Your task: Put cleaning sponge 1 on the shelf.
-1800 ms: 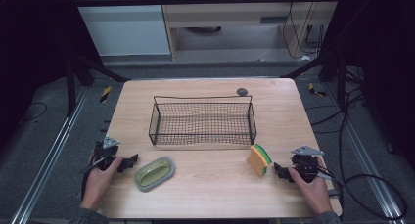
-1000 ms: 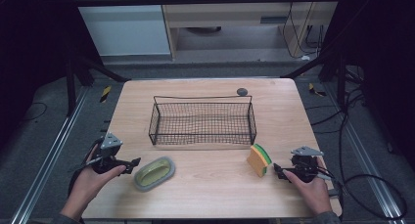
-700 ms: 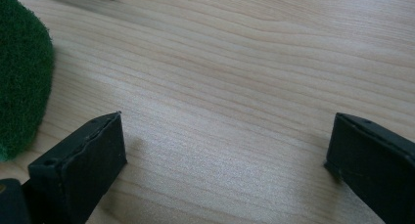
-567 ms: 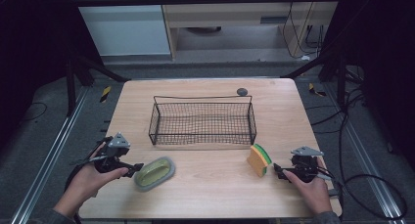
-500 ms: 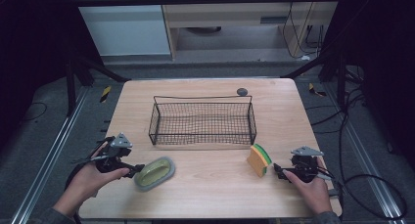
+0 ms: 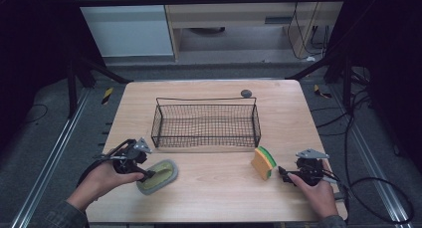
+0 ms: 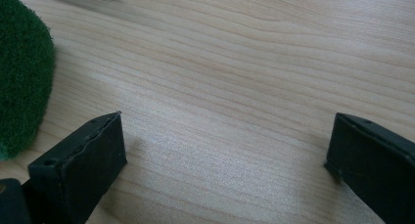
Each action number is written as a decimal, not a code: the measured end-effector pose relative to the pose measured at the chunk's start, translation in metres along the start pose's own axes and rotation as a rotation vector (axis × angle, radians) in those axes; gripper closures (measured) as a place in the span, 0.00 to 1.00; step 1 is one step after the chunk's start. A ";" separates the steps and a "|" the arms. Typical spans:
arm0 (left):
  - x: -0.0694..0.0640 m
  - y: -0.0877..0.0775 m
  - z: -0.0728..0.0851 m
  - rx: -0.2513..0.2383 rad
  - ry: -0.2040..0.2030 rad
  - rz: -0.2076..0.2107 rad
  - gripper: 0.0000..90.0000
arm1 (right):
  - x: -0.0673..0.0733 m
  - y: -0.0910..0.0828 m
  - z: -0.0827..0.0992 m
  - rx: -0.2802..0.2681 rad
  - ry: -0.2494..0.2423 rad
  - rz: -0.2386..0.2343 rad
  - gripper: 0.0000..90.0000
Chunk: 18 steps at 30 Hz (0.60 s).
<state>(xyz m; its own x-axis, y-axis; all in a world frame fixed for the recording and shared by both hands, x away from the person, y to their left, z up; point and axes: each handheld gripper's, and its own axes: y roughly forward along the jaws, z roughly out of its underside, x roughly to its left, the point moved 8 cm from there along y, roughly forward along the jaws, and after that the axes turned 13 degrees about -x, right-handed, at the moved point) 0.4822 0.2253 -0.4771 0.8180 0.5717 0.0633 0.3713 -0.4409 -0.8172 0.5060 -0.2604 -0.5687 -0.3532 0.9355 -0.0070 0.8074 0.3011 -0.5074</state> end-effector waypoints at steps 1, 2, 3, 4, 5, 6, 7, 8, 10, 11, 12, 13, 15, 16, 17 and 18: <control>0.000 0.000 0.000 0.000 0.000 0.000 0.44 | 0.000 0.000 0.000 0.000 -0.001 -0.001 0.01; 0.000 0.003 0.002 0.030 0.015 0.007 0.45 | 0.000 0.000 0.000 0.000 -0.001 -0.001 0.01; -0.001 0.004 0.002 0.037 0.018 0.015 0.46 | 0.000 0.000 0.000 0.000 -0.002 -0.002 0.01; -0.002 0.005 0.002 0.041 0.018 0.022 0.47 | 0.000 0.000 0.000 0.000 -0.002 -0.002 0.01; -0.002 0.006 0.002 0.049 0.023 0.022 0.47 | 0.000 0.000 0.000 0.000 -0.003 -0.004 0.01; -0.003 0.008 0.002 0.054 0.026 0.025 0.47 | 0.000 0.000 0.000 0.000 -0.003 -0.005 0.01; -0.004 0.009 0.003 0.062 0.023 0.026 0.49 | 0.000 0.000 0.000 0.000 -0.003 -0.005 0.01; -0.004 0.010 0.003 0.072 0.030 0.026 0.50 | 0.000 0.000 0.000 0.000 -0.003 -0.006 0.01; -0.005 0.013 0.003 0.084 0.028 0.033 0.51 | 0.000 0.000 0.000 -0.001 -0.004 -0.006 0.01; -0.005 0.014 0.003 0.090 0.033 0.034 0.52 | 0.000 0.000 0.000 -0.001 -0.003 -0.006 0.01; -0.005 0.015 0.002 0.091 0.027 0.035 0.53 | 0.000 0.000 0.000 -0.001 -0.003 -0.006 0.01; -0.005 0.016 0.002 0.096 0.030 0.038 0.54 | 0.000 0.000 0.000 -0.001 -0.004 -0.006 0.01; -0.006 0.017 0.002 0.110 0.034 0.041 0.56 | 0.000 0.000 0.000 -0.001 -0.004 -0.007 0.01; -0.005 0.018 0.002 0.118 0.036 0.042 0.56 | 0.000 0.000 0.000 0.000 -0.005 -0.007 0.01; -0.005 0.018 0.002 0.118 0.036 0.042 0.57 | 0.000 0.000 0.000 0.000 -0.005 -0.007 0.01; -0.005 0.020 0.002 0.129 0.034 0.043 0.58 | 0.000 0.000 0.000 0.000 -0.004 -0.008 0.01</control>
<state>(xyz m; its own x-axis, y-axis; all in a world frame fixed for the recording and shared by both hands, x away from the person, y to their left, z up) 0.4845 0.2153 -0.4947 0.8472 0.5294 0.0444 0.2777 -0.3702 -0.8865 0.5062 -0.2605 -0.5687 -0.3616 0.9323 -0.0068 0.8047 0.3084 -0.5072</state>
